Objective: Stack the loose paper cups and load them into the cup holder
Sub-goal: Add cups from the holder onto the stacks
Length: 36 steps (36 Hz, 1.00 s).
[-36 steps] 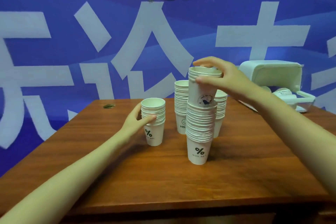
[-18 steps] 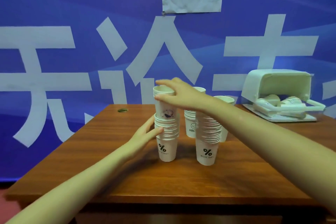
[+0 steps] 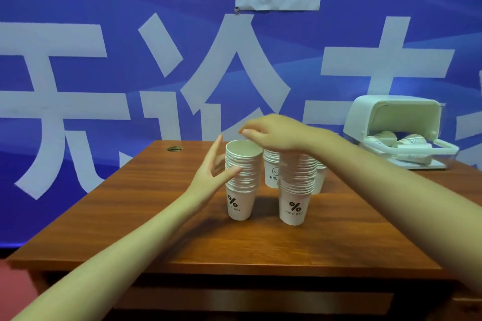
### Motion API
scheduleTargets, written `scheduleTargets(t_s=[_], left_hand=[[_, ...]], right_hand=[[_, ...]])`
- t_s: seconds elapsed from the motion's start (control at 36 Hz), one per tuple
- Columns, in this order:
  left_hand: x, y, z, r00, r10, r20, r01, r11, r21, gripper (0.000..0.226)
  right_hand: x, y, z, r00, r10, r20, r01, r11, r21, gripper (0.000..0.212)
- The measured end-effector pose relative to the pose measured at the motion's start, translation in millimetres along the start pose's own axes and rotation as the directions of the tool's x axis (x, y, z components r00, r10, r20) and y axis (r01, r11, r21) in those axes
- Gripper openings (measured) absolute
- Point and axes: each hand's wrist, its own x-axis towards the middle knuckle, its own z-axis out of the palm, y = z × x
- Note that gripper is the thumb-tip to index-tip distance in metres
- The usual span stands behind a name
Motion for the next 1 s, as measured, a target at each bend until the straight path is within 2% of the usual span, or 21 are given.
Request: scheduleTargets(t_s=[0.11, 0.28, 0.36, 0.44, 0.58, 0.64, 0.67, 0.72, 0.83, 0.92, 1.0], left_hand=[[6, -3, 3, 1.000, 0.010, 0.023, -0.011, 0.999, 0.037, 0.085], [17, -9, 5, 0.992, 0.072, -0.106, -0.060, 0.991, 0.116, 0.071], [25, -13, 8, 0.984, 0.060, -0.170, -0.041, 0.993, 0.115, 0.071], [34, -19, 13, 0.976, 0.040, -0.216, -0.021, 0.996, 0.088, 0.071], [47, -17, 31, 0.977, 0.055, -0.206, -0.037, 0.995, 0.090, 0.067], [52, -18, 36, 0.978, 0.057, -0.201, -0.037, 0.994, 0.100, 0.068], [54, -19, 38, 0.978, 0.057, -0.202, -0.038, 0.994, 0.098, 0.068], [58, -20, 39, 0.977, 0.057, -0.205, -0.038, 0.995, 0.093, 0.067], [62, -21, 40, 0.978, 0.063, -0.197, -0.047, 0.995, 0.083, 0.061], [64, -23, 41, 0.980, 0.068, -0.187, -0.054, 0.995, 0.079, 0.058], [67, -24, 39, 0.983, 0.062, -0.175, -0.050, 0.996, 0.068, 0.060]], right_hand=[[-16, 17, -27, 0.992, 0.020, -0.123, -0.008, 0.995, 0.097, 0.033], [-44, 78, -21, 0.967, 0.196, -0.166, -0.140, 0.945, 0.297, 0.028], [-59, 112, -1, 0.901, 0.363, -0.238, -0.217, 0.852, 0.477, 0.028], [-68, 127, 20, 0.832, 0.475, -0.288, -0.187, 0.728, 0.659, 0.022], [-61, 132, 26, 0.733, 0.487, -0.475, -0.110, 0.774, 0.623, 0.020], [-49, 133, 19, 0.713, 0.493, -0.498, -0.111, 0.782, 0.614, 0.018], [-41, 135, 14, 0.722, 0.498, -0.480, -0.125, 0.777, 0.617, 0.017], [-23, 136, 8, 0.788, 0.480, -0.387, -0.185, 0.782, 0.595, 0.023], [15, 133, 7, 0.926, 0.330, -0.183, -0.250, 0.899, 0.359, 0.065], [39, 132, 9, 0.959, 0.282, -0.040, -0.262, 0.928, 0.264, 0.088], [52, 135, 11, 0.965, 0.263, -0.029, -0.244, 0.928, 0.283, 0.080]])
